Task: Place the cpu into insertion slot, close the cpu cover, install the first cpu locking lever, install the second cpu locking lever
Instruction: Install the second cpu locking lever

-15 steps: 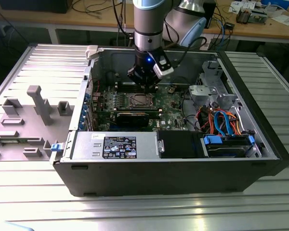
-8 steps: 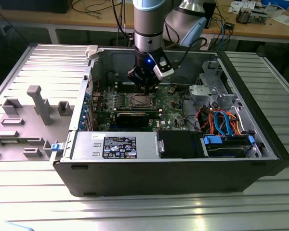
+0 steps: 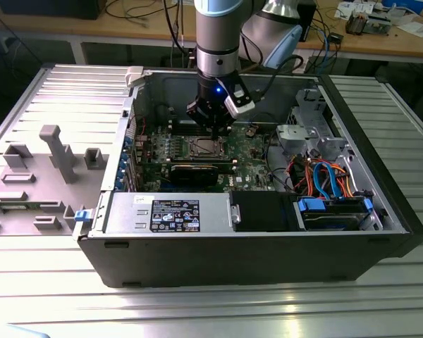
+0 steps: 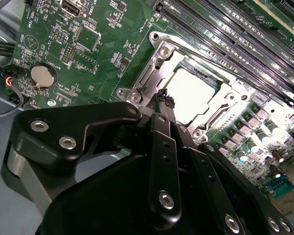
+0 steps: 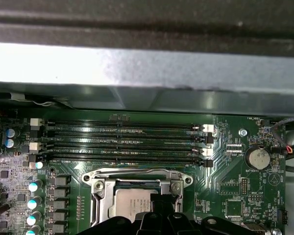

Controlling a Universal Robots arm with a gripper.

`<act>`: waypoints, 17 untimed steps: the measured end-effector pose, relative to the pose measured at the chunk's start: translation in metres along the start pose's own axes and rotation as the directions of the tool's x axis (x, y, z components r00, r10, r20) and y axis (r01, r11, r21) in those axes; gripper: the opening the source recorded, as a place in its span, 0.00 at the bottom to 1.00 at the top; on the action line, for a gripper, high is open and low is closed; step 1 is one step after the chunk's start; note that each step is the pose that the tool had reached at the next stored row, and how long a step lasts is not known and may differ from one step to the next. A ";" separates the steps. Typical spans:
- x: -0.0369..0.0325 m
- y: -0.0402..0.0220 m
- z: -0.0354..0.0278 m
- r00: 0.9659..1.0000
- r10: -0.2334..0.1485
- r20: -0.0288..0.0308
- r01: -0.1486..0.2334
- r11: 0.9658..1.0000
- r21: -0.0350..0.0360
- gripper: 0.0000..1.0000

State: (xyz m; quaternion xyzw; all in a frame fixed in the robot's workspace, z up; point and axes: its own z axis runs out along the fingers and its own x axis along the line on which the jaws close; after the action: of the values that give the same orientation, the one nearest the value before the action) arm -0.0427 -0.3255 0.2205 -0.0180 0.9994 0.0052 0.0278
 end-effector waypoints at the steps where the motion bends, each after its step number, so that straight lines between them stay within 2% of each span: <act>1: 0.0000 0.0000 0.0000 1.000 0.000 0.000 0.000 1.000 0.000 0.11; 17: 0.0002 -0.0043 -0.0001 1.000 0.000 0.000 0.000 1.000 0.000 0.11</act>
State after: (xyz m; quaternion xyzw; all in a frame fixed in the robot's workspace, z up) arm -0.0427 -0.3299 0.2205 -0.0180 0.9994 0.0052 0.0278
